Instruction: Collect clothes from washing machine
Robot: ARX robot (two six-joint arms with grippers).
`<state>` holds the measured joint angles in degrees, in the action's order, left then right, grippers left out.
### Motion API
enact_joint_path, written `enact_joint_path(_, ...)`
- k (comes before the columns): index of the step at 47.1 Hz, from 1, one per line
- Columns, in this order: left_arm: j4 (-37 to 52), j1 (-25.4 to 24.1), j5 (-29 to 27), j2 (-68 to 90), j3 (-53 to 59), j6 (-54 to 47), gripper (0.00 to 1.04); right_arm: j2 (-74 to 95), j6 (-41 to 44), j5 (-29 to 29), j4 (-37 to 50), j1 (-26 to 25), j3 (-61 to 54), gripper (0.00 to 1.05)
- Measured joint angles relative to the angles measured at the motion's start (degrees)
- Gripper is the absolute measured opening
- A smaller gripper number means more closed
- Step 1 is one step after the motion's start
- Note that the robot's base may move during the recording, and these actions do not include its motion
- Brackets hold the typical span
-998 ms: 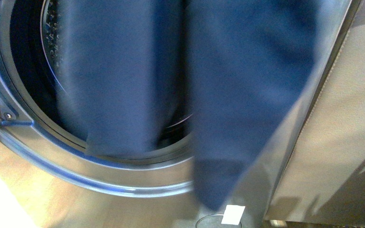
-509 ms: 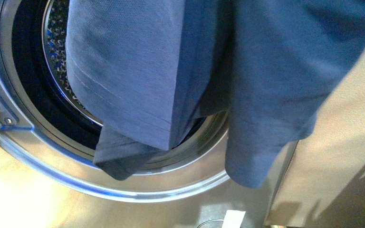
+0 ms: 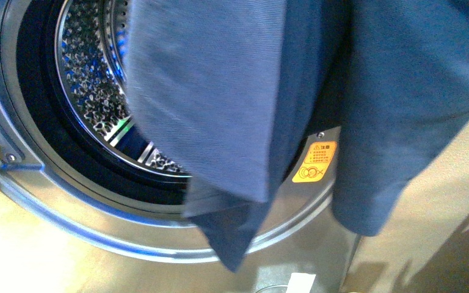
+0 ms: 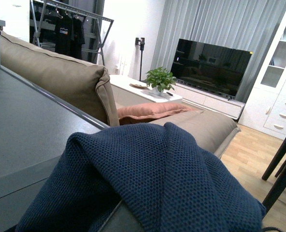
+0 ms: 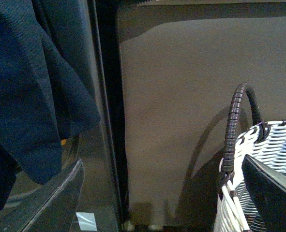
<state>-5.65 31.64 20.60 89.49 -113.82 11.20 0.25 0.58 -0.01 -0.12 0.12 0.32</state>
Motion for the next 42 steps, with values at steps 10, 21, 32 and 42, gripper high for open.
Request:
enact_joint_path(10, 0.0, 0.0, 0.0, 0.0, 0.0, 0.02, 0.09, 0.22, -1.42, -2.19, 0.63, -0.72, -0.09, 0.97)
enact_joint_path(21, 0.0, 0.0, 0.11, 0.0, -0.04, 0.02, 0.09, 8.85, -21.38, -32.92, 15.78, -10.97, 0.22, 0.97)
enact_joint_path(32, 0.0, 0.0, 0.11, 0.0, -0.09, 0.02, 0.09, 27.36, -24.76, -31.69, 33.33, -9.55, 7.56, 0.97)
enact_joint_path(42, 0.0, 0.0, 0.11, 0.0, -0.09, 0.02, 0.09, 39.01, -22.21, -28.83, 36.65, -1.16, 18.43, 0.97)
